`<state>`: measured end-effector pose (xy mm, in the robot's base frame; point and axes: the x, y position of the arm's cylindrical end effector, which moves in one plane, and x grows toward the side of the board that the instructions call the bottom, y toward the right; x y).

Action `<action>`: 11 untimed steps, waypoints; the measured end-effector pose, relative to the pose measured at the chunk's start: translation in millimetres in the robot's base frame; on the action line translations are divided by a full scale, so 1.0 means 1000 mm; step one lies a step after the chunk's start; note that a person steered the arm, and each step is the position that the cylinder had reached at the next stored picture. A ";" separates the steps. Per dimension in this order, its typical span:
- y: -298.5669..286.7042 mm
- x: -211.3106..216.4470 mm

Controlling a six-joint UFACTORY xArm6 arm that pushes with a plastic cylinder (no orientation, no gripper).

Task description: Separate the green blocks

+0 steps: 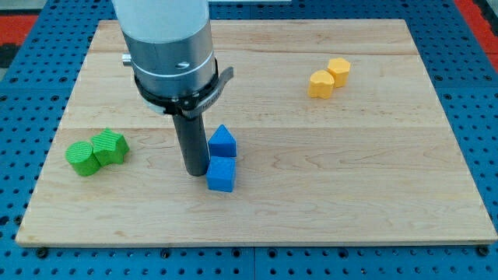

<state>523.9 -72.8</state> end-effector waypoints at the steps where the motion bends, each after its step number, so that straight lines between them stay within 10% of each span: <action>1: -0.003 0.020; 4: -0.212 0.021; 11: 0.003 -0.121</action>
